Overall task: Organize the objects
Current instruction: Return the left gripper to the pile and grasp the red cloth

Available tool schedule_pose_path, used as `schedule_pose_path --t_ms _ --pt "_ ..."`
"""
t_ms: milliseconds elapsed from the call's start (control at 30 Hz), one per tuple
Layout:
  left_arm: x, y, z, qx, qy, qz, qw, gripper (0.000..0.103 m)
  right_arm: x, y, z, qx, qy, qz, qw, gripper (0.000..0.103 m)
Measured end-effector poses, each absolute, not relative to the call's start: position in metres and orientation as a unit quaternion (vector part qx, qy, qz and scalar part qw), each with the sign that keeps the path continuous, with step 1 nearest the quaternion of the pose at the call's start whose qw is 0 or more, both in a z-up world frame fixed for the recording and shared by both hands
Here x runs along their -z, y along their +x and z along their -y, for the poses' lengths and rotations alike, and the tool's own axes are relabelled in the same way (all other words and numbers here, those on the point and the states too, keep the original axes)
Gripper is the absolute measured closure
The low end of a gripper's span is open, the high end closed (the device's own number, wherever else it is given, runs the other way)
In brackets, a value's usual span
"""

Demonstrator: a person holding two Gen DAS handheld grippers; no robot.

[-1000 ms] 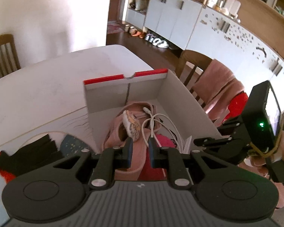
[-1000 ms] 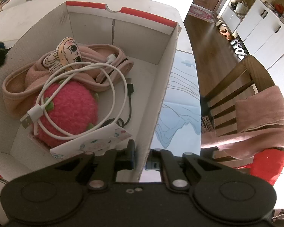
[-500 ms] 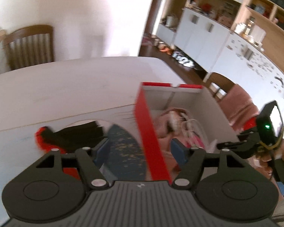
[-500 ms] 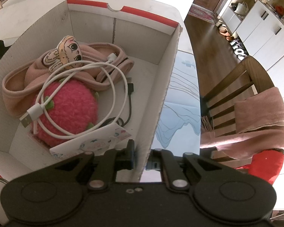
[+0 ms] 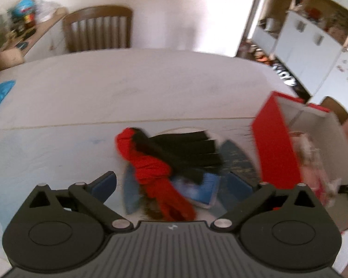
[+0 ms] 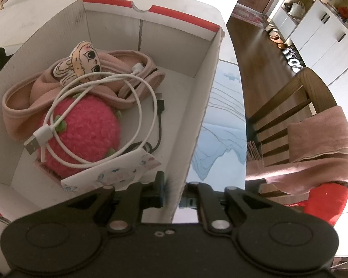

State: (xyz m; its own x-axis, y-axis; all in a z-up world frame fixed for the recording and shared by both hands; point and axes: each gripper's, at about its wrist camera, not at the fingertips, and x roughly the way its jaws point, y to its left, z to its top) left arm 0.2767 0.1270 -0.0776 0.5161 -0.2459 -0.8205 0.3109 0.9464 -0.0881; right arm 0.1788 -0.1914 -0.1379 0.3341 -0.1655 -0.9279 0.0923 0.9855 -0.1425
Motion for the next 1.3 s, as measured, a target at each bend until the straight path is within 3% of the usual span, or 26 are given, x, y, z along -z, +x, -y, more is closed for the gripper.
schedule_pose_path --t_ms 400,967,1100,1233,1300 --pt "0.128 0.312 -0.135 0.108 0.067 -0.501 0.856 0.001 0.141 0.179 0.192 0.079 -0.031 -0.575 0.814 0.095" --pt "0.142 0.334 -0.127 0.099 0.083 -0.509 0.851 0.004 0.141 0.179 0.192 0.081 -0.029 -0.575 0.814 0.095" --pt "0.140 0.334 -0.129 0.111 0.060 -0.514 0.848 0.042 0.141 0.178 0.192 0.081 -0.029 -0.575 0.814 0.095" --pt "0.139 0.333 -0.130 0.120 0.046 -0.516 0.847 0.063 0.141 0.178 0.193 0.081 -0.029 -0.575 0.814 0.095" --pt "0.137 0.331 -0.130 0.117 0.039 -0.514 0.849 0.067 0.141 0.178 0.193 0.081 -0.029 -0.575 0.814 0.095"
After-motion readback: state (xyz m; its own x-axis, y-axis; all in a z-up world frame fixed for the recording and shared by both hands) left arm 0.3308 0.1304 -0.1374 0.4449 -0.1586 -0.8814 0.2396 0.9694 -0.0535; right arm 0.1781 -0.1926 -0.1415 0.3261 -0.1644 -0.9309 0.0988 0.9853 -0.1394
